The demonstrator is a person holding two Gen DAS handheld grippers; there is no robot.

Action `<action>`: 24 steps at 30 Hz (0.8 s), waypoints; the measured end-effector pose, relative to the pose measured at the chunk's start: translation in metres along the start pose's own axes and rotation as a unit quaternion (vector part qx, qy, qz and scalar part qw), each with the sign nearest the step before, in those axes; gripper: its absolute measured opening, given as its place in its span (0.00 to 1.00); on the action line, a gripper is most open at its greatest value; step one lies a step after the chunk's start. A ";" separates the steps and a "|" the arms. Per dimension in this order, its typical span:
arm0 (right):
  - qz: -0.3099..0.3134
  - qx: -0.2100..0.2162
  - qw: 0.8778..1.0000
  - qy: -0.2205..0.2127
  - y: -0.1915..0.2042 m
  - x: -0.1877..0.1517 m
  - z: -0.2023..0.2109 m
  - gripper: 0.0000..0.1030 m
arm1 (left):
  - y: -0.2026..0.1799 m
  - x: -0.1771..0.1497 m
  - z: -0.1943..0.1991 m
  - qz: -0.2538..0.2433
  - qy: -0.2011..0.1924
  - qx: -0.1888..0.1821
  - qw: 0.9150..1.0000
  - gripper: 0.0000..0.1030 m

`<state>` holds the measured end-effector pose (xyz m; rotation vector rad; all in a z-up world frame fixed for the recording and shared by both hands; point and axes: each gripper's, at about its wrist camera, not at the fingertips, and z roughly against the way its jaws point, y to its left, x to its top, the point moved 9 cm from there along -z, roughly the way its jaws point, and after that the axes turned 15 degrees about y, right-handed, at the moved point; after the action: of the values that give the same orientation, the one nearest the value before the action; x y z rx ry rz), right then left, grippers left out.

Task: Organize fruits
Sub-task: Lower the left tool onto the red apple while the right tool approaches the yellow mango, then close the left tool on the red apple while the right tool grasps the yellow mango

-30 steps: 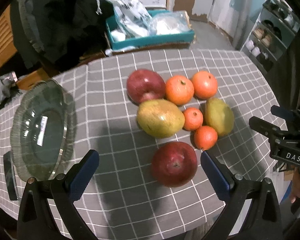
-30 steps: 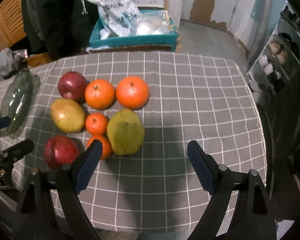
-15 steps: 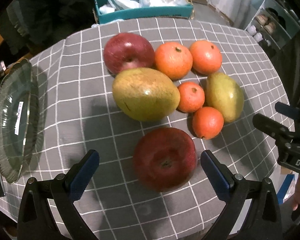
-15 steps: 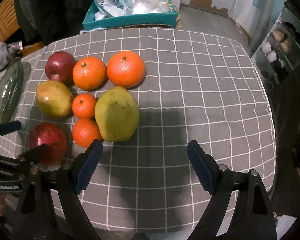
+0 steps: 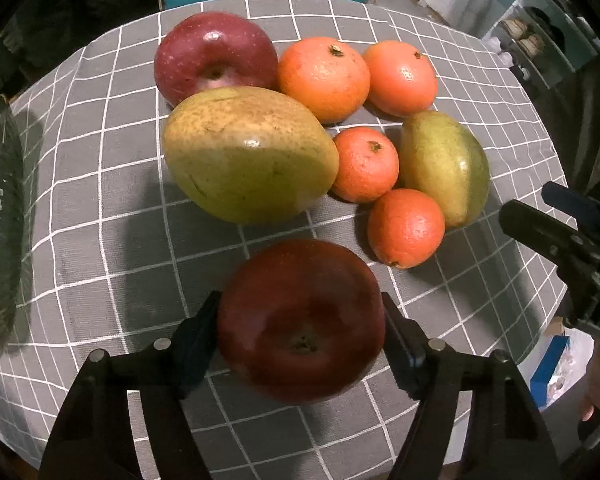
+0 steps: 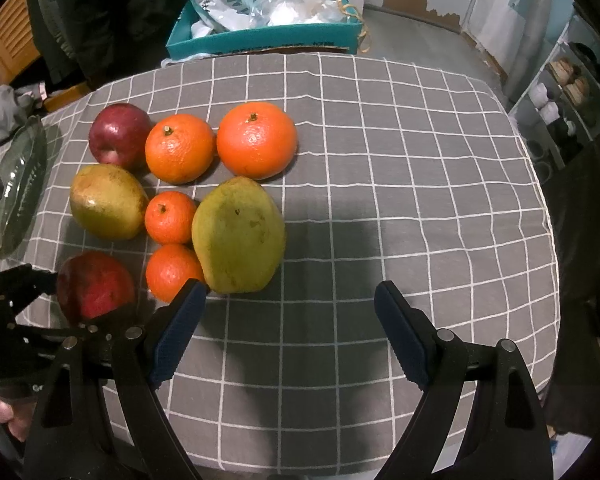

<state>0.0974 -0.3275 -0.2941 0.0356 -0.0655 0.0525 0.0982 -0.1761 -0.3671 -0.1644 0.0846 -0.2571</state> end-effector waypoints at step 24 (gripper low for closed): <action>0.001 0.058 0.997 0.055 0.027 0.037 -0.050 0.77 | 0.050 0.007 0.049 0.046 -0.076 0.034 0.996 0.73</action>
<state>0.1360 -0.2966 -0.3408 0.1482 0.0471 0.0598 0.1224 -0.1225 -0.3281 -0.1124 -0.0666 -0.1553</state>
